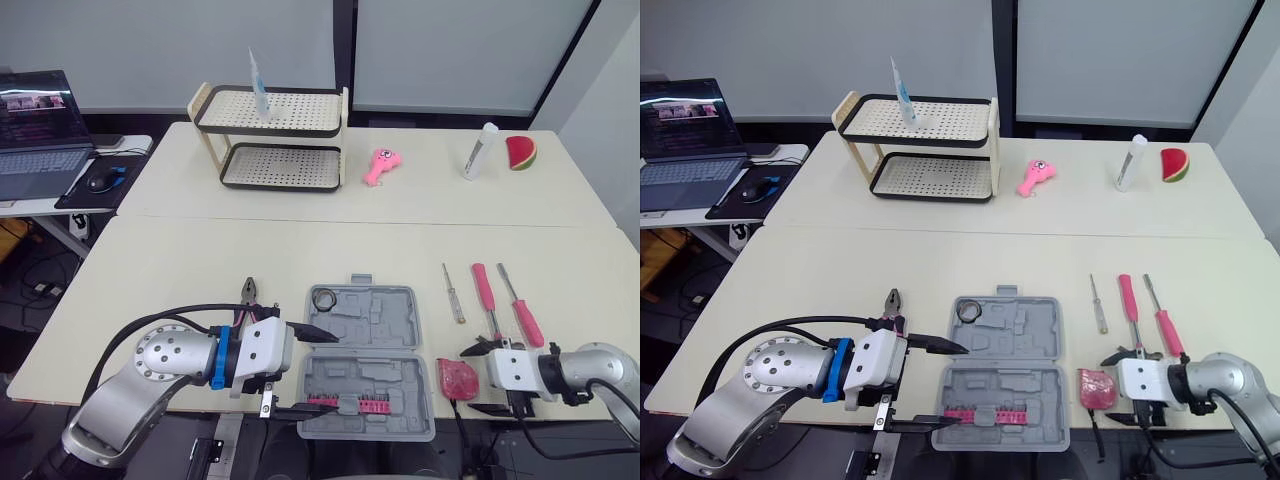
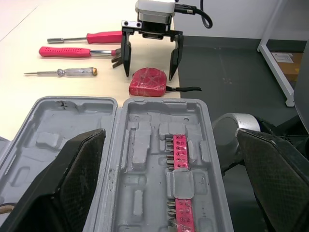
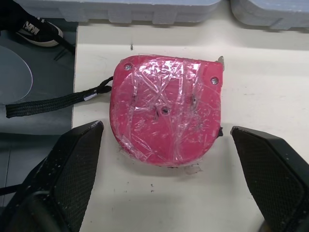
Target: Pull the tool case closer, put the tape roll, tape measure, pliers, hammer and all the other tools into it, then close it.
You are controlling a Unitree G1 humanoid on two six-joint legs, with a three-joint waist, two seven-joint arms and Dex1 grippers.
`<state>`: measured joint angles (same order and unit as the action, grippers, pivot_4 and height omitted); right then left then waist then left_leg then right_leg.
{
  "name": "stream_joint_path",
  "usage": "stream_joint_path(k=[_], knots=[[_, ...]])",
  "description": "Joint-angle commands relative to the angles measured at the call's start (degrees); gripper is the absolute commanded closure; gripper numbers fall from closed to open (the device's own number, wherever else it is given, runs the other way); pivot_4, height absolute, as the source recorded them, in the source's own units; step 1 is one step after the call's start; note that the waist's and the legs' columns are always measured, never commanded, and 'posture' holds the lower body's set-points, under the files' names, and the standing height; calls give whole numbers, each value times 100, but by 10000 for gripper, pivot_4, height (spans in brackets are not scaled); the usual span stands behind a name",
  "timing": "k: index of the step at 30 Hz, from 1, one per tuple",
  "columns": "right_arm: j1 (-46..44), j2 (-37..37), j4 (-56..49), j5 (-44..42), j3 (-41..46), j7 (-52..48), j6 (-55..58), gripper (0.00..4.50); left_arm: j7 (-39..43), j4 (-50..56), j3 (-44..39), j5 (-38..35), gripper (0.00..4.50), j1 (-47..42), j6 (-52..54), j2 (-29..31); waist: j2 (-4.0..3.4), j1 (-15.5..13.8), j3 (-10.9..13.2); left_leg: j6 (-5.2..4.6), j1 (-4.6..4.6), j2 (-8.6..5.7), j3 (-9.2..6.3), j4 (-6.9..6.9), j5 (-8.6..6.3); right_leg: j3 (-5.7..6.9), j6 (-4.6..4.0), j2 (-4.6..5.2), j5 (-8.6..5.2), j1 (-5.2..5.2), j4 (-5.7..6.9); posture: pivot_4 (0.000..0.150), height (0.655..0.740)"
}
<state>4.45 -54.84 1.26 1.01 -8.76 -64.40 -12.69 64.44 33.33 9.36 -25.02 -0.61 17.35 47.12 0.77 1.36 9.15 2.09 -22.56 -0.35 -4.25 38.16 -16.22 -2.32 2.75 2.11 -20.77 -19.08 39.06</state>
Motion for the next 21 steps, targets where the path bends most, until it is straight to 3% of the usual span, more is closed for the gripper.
stream_joint_path(k=[1, 21], knots=[[9, 48, 30, -14, 8, 40, -82, 220, 24, 146, -49, -53, 0, 4, -38, 22, 0, 0, 0, 0, 0, 0, 0, 0, 0, 0, 0, 0, 0, 0, 0, 1500, 7290], [60, 196, -90, 135, -71, 255, 4, 220, 24, 109, 4, 37, 0, 57, -121, -4, 0, 2, 0, 0, 1, 1, -1, 0, 0, 0, 0, -1, 0, 1, 0, 1500, 7290]])
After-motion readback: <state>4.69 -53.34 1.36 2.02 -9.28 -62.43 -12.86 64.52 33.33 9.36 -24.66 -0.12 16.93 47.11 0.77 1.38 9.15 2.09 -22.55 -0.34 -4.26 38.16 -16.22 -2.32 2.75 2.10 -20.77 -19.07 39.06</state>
